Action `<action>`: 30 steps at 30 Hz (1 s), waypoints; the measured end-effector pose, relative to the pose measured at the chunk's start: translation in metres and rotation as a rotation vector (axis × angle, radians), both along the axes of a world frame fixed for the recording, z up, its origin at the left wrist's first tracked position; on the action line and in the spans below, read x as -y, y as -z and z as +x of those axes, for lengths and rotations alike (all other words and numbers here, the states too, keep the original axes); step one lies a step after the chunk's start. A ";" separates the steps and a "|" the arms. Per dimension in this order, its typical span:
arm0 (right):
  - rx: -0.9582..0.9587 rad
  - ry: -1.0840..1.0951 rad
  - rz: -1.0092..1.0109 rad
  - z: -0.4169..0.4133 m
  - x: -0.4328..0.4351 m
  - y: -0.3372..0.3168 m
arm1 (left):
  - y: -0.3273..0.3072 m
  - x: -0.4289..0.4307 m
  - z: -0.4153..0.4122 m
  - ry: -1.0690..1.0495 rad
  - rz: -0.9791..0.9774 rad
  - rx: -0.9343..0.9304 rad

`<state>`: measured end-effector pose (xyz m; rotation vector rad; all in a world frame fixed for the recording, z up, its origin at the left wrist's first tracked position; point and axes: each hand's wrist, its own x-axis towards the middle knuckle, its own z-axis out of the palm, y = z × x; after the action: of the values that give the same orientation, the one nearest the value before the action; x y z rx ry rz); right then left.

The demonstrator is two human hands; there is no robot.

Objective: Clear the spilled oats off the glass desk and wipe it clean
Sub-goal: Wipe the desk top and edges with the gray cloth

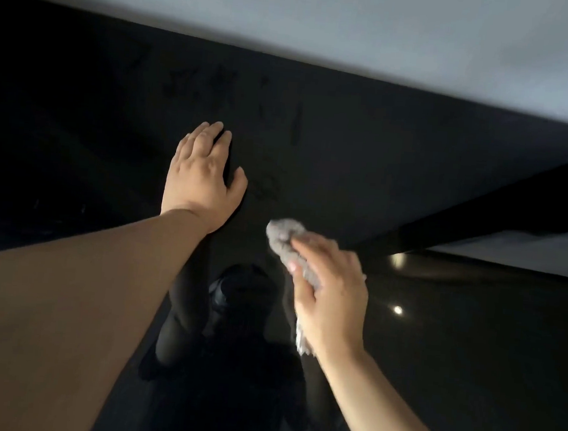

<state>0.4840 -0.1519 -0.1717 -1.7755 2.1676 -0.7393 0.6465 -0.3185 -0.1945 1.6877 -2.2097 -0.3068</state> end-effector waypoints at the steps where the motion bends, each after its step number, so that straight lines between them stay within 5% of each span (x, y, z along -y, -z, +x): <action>1: 0.058 -0.035 0.013 0.005 -0.017 -0.004 | -0.001 -0.001 0.000 0.000 0.002 -0.002; 5: 0.233 -0.090 0.008 -0.007 -0.020 -0.021 | -0.001 -0.002 -0.001 -0.005 0.018 -0.004; 12: 0.001 0.341 -0.126 -0.041 0.071 0.007 | 0.001 -0.003 0.001 -0.001 0.006 -0.004; 18: -0.080 0.164 -0.070 0.004 0.004 0.008 | 0.001 -0.004 0.001 0.014 0.009 0.008; 21: 0.058 0.062 0.007 0.016 -0.040 -0.005 | -0.005 -0.007 0.005 0.098 0.061 0.010; 25: 0.526 0.138 0.132 0.003 -0.044 -0.034 | -0.020 -0.053 0.031 0.221 0.016 -0.063; 30: 0.152 0.291 -0.011 -0.043 0.047 -0.034 | -0.014 -0.146 0.075 0.239 0.026 -0.055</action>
<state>0.4409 -0.1990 -0.1374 -1.3729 2.3452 -0.9186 0.7215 -0.1723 -0.1803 1.4096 -2.3770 -0.4374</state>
